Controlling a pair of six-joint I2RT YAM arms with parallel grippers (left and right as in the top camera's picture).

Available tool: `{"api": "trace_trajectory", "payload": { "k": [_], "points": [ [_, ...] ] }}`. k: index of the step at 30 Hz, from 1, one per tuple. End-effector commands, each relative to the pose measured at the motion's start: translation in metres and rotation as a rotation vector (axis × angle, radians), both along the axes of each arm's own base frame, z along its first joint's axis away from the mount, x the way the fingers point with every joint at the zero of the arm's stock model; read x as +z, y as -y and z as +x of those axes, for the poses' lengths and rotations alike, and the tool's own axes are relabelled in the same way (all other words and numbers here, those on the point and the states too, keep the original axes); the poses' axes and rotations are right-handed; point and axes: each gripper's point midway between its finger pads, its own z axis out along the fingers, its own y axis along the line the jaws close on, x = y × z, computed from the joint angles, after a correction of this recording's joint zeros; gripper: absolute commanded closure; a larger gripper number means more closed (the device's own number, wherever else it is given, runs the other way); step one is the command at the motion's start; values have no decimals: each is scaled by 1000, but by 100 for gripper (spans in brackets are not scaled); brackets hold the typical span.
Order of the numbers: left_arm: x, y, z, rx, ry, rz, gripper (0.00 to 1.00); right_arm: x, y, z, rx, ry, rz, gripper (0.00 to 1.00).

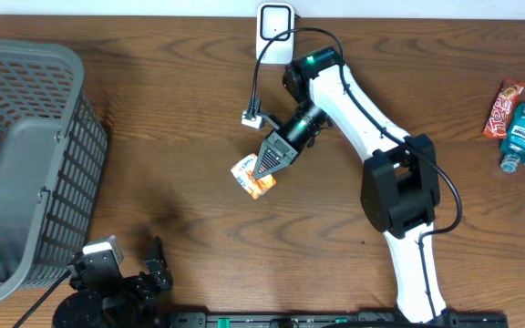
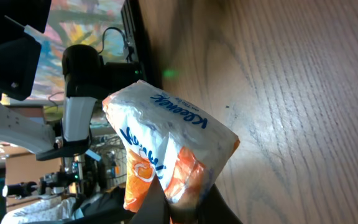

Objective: Scan the item barcode
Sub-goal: 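Reach the right gripper to the Kleenex tissue pack, grasp and lift, then hold the tissue pack in front of the scanner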

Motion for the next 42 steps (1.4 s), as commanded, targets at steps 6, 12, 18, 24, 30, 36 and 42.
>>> {"api": "trace_trajectory", "payload": {
  "k": [6,12,18,24,30,36,42],
  "points": [
    [0,1,0,0,1,-9,2,11,3,-6,57,90,4,99],
    [0,1,0,0,1,-9,2,-36,53,17,185,300,-331,99],
    [0,1,0,0,1,-9,3,-64,118,133,-183,723,-950,99],
    [0,1,0,0,1,-9,2,-22,123,239,-397,1221,-1043,99],
    [0,1,0,0,1,-9,2,17,104,303,-460,1513,-912,99],
    [0,1,0,0,1,-9,2,38,91,345,-433,1772,-887,99],
    [0,1,0,0,1,-9,2,41,69,369,-377,1924,-825,99]
  ]
}}
